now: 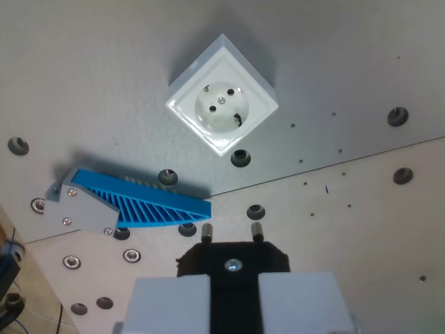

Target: Move above the white socket

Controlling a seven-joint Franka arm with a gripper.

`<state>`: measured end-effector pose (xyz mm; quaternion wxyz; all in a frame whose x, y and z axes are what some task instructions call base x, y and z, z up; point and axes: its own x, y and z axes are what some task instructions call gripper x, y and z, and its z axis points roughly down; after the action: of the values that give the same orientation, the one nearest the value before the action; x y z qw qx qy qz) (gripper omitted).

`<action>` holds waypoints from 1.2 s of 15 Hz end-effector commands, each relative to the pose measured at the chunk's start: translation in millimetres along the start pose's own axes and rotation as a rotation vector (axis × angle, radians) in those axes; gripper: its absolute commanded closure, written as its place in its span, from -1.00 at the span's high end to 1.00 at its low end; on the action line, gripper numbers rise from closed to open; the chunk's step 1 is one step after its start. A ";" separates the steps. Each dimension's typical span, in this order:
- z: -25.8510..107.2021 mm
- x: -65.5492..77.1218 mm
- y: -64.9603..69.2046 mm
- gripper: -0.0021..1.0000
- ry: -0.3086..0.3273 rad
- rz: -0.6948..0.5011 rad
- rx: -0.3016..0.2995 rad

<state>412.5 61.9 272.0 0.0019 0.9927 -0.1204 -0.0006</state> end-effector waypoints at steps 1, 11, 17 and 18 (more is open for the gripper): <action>-0.2 0.0 0.1 -1.00 0.000 0.000 0.000; 12.4 -0.6 0.0 -1.00 0.015 -0.116 0.005; 40.9 -2.1 -0.3 -1.00 0.052 -0.274 0.007; 46.0 -2.7 -0.2 -1.00 0.056 -0.306 0.005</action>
<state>414.8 63.2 233.0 0.0014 0.9989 -0.0417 -0.0198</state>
